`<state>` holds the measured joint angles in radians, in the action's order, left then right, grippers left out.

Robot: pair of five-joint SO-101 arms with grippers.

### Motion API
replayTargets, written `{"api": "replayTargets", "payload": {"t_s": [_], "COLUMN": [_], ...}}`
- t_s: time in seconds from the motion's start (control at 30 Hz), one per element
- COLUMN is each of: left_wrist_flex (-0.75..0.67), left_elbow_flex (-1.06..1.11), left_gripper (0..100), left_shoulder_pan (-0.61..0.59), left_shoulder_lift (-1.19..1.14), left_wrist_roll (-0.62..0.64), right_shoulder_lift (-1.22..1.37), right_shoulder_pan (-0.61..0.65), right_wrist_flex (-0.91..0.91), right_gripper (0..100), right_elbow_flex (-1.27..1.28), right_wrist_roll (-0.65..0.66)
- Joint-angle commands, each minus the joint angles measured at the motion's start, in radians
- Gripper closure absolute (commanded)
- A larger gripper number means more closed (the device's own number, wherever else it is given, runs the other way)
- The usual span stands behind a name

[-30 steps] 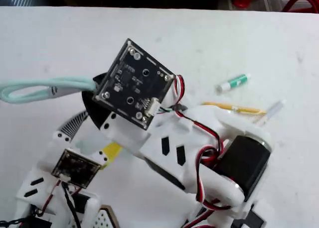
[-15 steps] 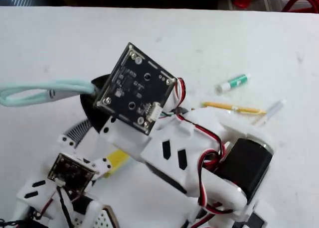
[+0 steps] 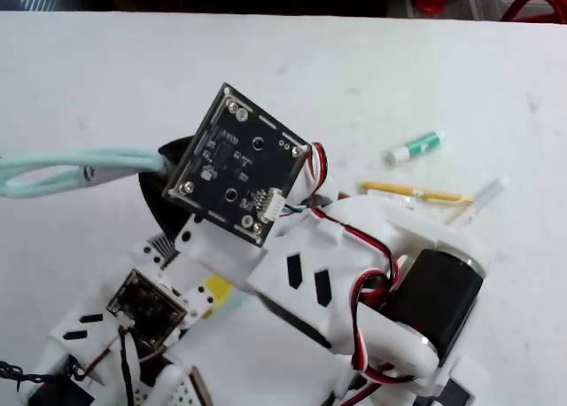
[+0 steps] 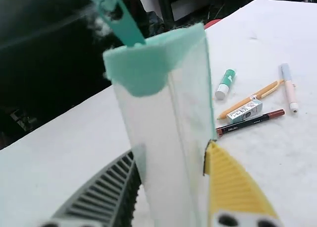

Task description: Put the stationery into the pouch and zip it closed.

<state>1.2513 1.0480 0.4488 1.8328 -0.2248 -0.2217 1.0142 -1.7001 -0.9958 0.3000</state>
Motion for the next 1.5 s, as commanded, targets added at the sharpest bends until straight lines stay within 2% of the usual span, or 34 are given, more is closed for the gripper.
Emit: {"api": "replayTargets", "payload": {"t_s": [0.0, 0.17, 0.5, 0.63, 0.73, 0.83, 0.9, 0.97, 1.03, 1.13, 1.2, 1.33, 1.47], "left_wrist_flex": [0.008, -0.040, -0.508, -0.724, -0.829, -0.927, -0.988, -0.990, -0.924, -0.802, -0.784, -0.786, -0.786], "left_elbow_flex": [-0.005, 0.017, 0.261, 0.327, 0.393, 0.433, 0.402, 0.301, 0.169, 0.025, 0.000, 0.020, 0.109], "left_gripper": [82, 85, 93, 93, 93, 93, 93, 93, 93, 93, 93, 93, 93], "left_shoulder_pan": [0.016, 0.010, -0.018, -0.097, -0.137, -0.145, -0.165, -0.196, -0.213, -0.213, -0.209, -0.217, -0.217], "left_shoulder_lift": [-0.004, -0.004, -0.005, -0.010, -0.025, -0.137, -0.274, -0.435, -0.602, -0.800, -0.880, -0.897, -0.791], "left_wrist_roll": [0.011, 0.011, 0.011, 0.012, 0.012, 0.026, 0.084, 0.140, 0.172, 0.180, 0.180, 0.180, 0.180], "right_shoulder_lift": [-0.019, -0.015, 0.110, 0.119, 0.134, 0.183, 0.217, 0.240, 0.243, 0.243, 0.249, 0.262, 0.278], "right_shoulder_pan": [-0.045, -0.071, -0.076, -0.145, -0.211, -0.252, -0.260, -0.262, -0.262, -0.262, -0.277, -0.308, -0.331], "right_wrist_flex": [-0.019, -0.018, 0.051, 0.137, 0.165, 0.162, 0.157, 0.156, 0.153, 0.153, 0.150, 0.134, 0.139], "right_gripper": [98.1, 98.1, 98.1, 98.1, 98.1, 98.1, 98.1, 98.1, 98.1, 98.1, 98.1, 98.1, 98.1], "right_elbow_flex": [-0.003, -0.003, -0.003, 0.003, 0.009, 0.008, 0.008, 0.008, 0.006, 0.006, 0.008, 0.017, 0.041], "right_wrist_roll": [0.003, 0.003, 0.011, 0.011, 0.011, 0.006, 0.003, 0.003, 0.003, 0.003, 0.003, 0.003, 0.003]}}
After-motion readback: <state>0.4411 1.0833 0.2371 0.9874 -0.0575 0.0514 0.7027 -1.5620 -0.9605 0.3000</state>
